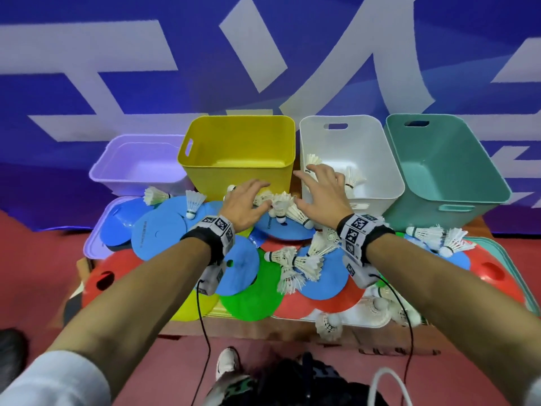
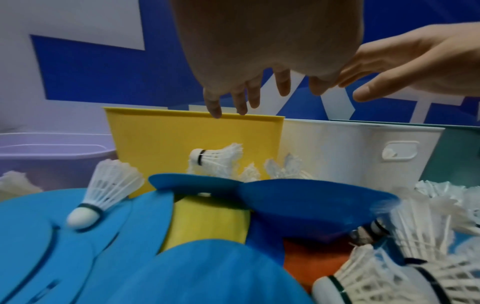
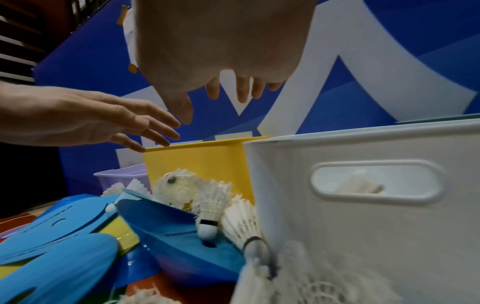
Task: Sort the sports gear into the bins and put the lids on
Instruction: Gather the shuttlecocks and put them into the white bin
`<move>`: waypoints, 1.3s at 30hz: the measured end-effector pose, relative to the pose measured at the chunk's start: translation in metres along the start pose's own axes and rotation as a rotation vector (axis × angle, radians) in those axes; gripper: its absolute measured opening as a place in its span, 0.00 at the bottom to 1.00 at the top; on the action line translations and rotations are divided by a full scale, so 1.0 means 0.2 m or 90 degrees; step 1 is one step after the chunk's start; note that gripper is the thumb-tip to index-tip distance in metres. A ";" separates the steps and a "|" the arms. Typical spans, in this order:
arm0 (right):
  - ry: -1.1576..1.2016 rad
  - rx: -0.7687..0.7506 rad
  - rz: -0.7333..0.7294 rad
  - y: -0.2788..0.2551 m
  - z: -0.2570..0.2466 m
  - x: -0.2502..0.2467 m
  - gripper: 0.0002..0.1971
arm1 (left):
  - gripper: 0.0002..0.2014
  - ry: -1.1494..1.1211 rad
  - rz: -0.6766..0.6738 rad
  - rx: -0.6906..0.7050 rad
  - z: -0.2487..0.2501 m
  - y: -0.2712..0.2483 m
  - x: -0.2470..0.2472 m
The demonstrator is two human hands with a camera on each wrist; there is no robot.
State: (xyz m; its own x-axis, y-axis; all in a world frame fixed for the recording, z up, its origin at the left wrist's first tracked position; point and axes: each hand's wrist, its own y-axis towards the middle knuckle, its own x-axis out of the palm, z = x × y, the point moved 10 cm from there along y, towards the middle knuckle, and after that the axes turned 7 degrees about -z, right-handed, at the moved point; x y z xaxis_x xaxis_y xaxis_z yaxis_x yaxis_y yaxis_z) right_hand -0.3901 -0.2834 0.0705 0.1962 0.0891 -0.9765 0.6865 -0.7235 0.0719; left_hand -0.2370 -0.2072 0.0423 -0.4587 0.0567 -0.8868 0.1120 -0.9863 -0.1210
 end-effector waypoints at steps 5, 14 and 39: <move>-0.009 -0.048 -0.015 0.13 -0.31 0.08 0.32 | 0.30 -0.034 -0.005 -0.029 -0.30 -0.09 -0.05; -0.028 -0.100 -0.068 0.41 -0.94 0.32 0.31 | 0.37 -0.075 -0.006 -0.121 -1.05 -0.34 -0.24; -0.074 -0.038 -0.260 0.72 -1.28 0.93 0.40 | 0.35 -0.008 -0.108 -0.216 -1.85 -0.17 -0.26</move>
State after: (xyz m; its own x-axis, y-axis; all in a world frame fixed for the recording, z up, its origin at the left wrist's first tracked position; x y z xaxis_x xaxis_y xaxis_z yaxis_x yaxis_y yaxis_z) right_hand -0.0765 -0.1955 -0.0484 -0.1785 0.2804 -0.9431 0.7313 -0.6035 -0.3178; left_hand 0.1082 -0.1198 -0.0728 -0.5062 0.2113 -0.8361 0.3184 -0.8552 -0.4089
